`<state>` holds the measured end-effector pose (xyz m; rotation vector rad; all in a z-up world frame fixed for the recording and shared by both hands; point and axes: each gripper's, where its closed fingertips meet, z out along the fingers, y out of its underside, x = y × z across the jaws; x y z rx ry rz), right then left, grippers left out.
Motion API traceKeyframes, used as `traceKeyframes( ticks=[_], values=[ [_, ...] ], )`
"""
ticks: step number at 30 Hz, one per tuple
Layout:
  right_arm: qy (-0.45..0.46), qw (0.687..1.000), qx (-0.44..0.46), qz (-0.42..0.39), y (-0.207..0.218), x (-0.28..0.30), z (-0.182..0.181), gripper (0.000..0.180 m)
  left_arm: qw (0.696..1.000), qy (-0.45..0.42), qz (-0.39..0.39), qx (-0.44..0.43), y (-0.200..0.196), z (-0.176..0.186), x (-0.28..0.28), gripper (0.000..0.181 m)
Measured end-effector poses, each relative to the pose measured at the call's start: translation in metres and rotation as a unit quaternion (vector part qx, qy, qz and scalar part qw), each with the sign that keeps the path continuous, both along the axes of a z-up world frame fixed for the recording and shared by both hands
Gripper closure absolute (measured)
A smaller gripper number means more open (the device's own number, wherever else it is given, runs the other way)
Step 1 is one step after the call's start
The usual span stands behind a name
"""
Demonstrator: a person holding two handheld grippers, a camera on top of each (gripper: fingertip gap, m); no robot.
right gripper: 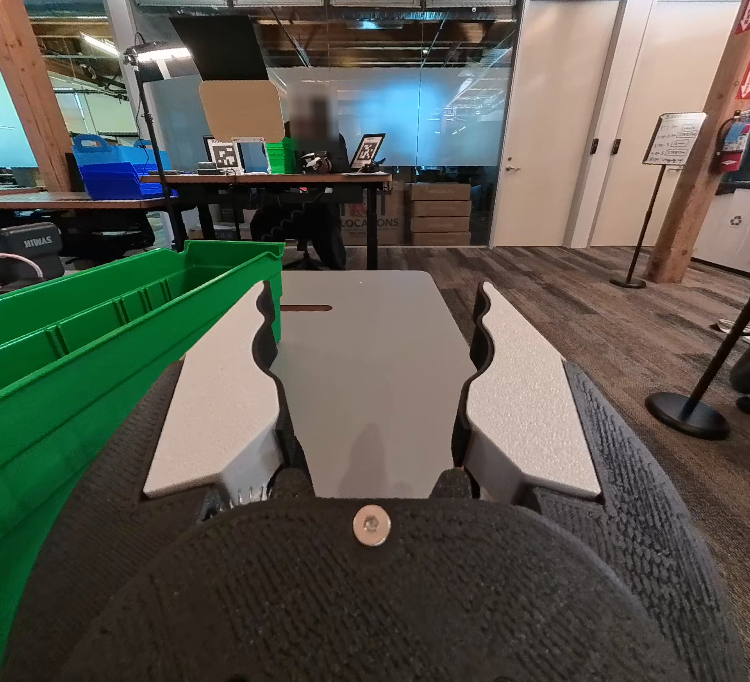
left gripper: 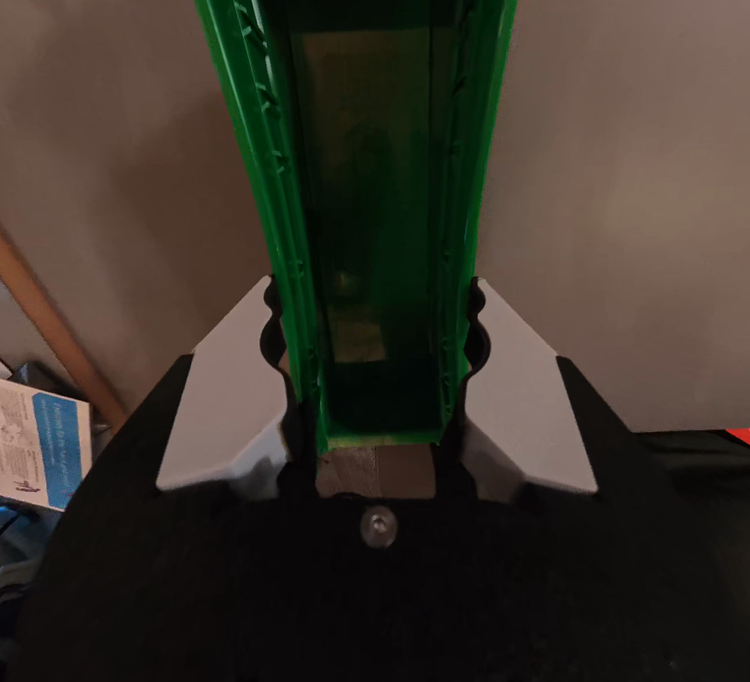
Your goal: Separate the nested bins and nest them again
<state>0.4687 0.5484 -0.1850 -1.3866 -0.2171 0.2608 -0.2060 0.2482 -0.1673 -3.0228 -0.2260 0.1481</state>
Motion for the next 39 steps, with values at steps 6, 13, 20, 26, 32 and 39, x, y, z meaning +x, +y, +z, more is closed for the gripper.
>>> traceKeyframes(
  ticks=[6, 13, 20, 26, 32, 39],
  values=[
    [0.000, 1.000, 0.000, -0.001, 0.000, 0.000, 0.000, 0.082, 0.997, -0.031, 0.023, 0.068, 0.003, 0.035, -0.008, 0.090],
    [0.002, 1.000, 0.000, -0.003, 0.000, 0.001, 0.000, 0.081, 0.990, 0.003, -0.010, 0.141, 0.022, 0.094, 0.009, 0.090],
    [-0.009, 1.000, 0.000, 0.006, 0.001, -0.006, -0.001, 0.082, 0.971, -0.054, -0.119, 0.200, 0.093, 0.129, 0.117, 0.088],
    [-0.006, 1.000, 0.005, 0.007, -0.002, -0.006, 0.001, 0.081, 0.950, -0.116, -0.239, 0.161, 0.151, 0.071, 0.243, 0.087],
    [-0.027, 1.000, 0.007, 0.012, -0.001, -0.012, 0.000, 0.082, 0.940, -0.132, -0.283, 0.138, 0.182, 0.000, 0.312, 0.086],
    [-0.038, 0.999, 0.009, 0.015, -0.002, -0.016, 0.000, 0.081, 0.945, -0.062, -0.298, 0.121, 0.198, -0.053, 0.330, 0.079]
  ],
)
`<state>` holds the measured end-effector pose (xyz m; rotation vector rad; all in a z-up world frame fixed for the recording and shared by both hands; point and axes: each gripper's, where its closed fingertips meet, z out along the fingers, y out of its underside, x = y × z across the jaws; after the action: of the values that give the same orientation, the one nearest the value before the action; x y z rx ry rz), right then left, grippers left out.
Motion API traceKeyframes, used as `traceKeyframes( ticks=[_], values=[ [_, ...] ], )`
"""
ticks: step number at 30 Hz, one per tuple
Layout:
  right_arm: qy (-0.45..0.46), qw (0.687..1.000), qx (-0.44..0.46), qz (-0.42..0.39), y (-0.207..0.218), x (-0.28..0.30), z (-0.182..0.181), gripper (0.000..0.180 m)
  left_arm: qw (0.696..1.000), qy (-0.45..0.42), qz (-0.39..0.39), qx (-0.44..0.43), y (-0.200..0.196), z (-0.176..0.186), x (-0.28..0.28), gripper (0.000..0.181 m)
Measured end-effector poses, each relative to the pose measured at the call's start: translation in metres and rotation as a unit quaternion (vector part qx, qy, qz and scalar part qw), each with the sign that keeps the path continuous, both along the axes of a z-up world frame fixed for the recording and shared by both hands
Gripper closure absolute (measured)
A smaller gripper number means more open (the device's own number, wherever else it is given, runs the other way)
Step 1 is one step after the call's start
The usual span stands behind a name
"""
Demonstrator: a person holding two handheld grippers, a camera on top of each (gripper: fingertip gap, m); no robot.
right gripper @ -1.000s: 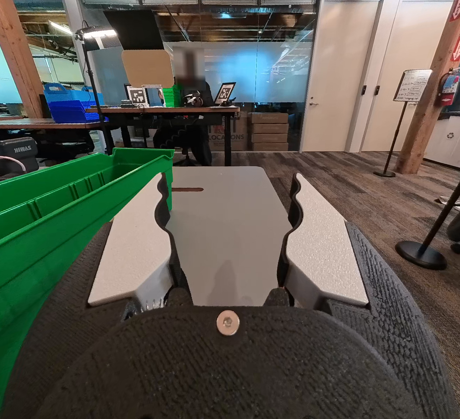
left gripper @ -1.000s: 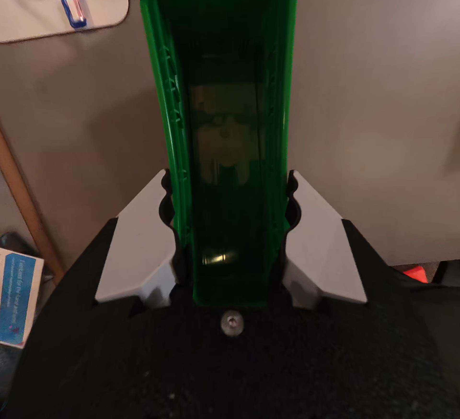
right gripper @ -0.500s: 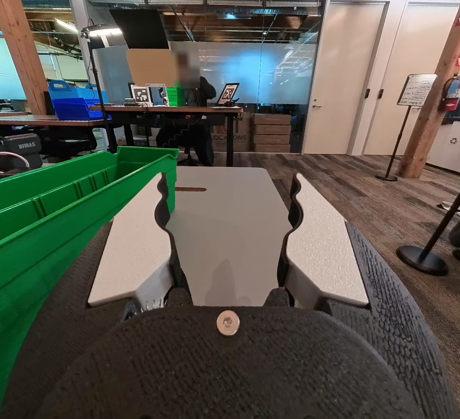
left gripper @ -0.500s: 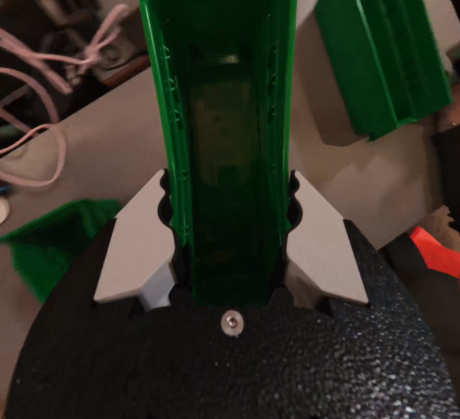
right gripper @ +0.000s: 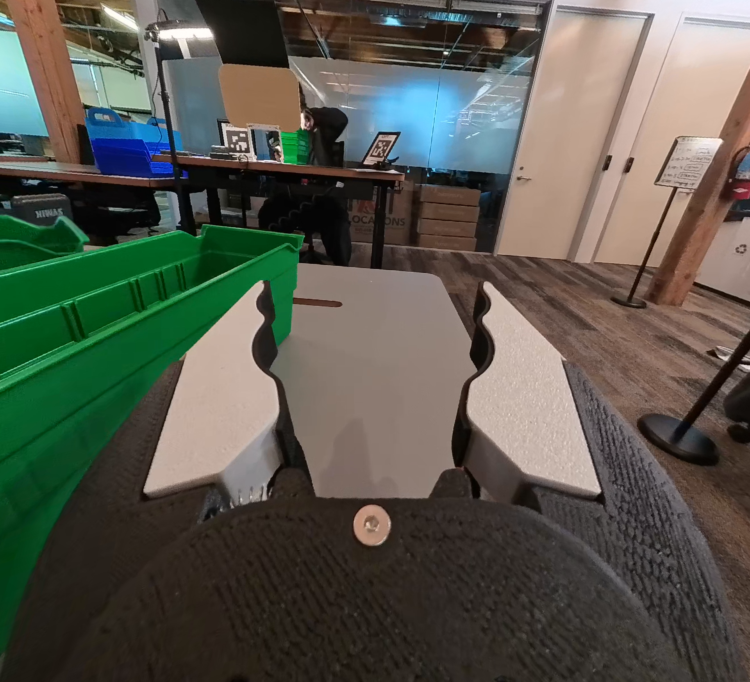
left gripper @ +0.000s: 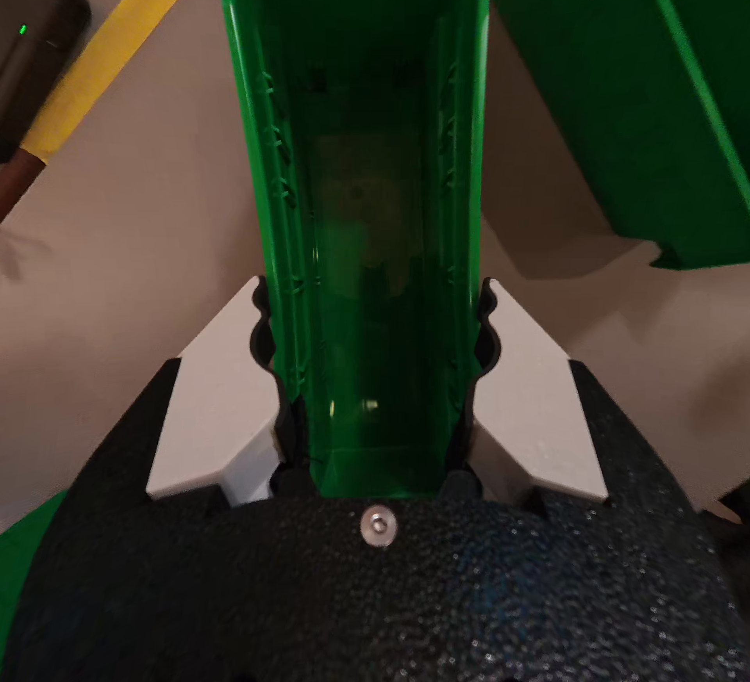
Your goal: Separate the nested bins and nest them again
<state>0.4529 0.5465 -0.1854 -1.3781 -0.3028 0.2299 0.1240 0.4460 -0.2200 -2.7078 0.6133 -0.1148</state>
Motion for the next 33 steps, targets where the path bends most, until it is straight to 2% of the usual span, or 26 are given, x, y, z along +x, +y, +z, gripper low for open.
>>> traceKeyframes(
  ticks=[5, 9, 11, 16, 19, 20, 24, 26, 30, 33],
  values=[
    [-0.002, 1.000, 0.000, 0.001, 0.000, -0.001, 0.000, 0.082, 0.999, -0.026, -0.005, 0.027, 0.006, -0.014, 0.003, 0.067],
    [0.002, 1.000, 0.001, 0.001, -0.001, 0.000, 0.000, 0.081, 0.997, -0.048, -0.042, 0.043, -0.014, -0.011, 0.003, 0.059],
    [0.007, 1.000, 0.000, 0.001, 0.000, 0.001, 0.000, 0.081, 0.991, -0.107, -0.052, 0.064, -0.032, 0.001, 0.003, 0.046],
    [0.005, 1.000, -0.003, 0.001, 0.002, 0.001, 0.000, 0.081, 0.951, -0.282, -0.040, 0.118, -0.076, 0.034, -0.026, 0.039],
    [-0.002, 1.000, -0.001, 0.002, 0.002, -0.002, -0.001, 0.081, 0.943, -0.308, -0.051, 0.117, -0.093, 0.020, -0.050, 0.022],
    [-0.004, 1.000, -0.001, 0.003, 0.002, -0.003, -0.001, 0.081, 0.938, -0.325, -0.061, 0.103, -0.100, 0.013, -0.051, 0.021],
    [-0.002, 1.000, -0.001, 0.003, 0.002, -0.002, -0.001, 0.081, 0.913, -0.389, -0.103, 0.071, -0.125, -0.002, -0.037, 0.023],
    [0.003, 1.000, -0.002, 0.002, 0.002, -0.001, 0.000, 0.081, 0.908, -0.391, -0.123, 0.087, -0.134, -0.003, -0.028, 0.039],
    [0.009, 1.000, -0.003, 0.002, 0.002, 0.001, 0.000, 0.081, 0.927, -0.283, -0.211, 0.124, -0.154, -0.023, -0.009, 0.067],
    [0.007, 1.000, -0.004, 0.002, 0.003, 0.000, -0.001, 0.081, 0.922, -0.268, -0.250, 0.121, -0.165, -0.026, 0.019, 0.072]
  ],
)
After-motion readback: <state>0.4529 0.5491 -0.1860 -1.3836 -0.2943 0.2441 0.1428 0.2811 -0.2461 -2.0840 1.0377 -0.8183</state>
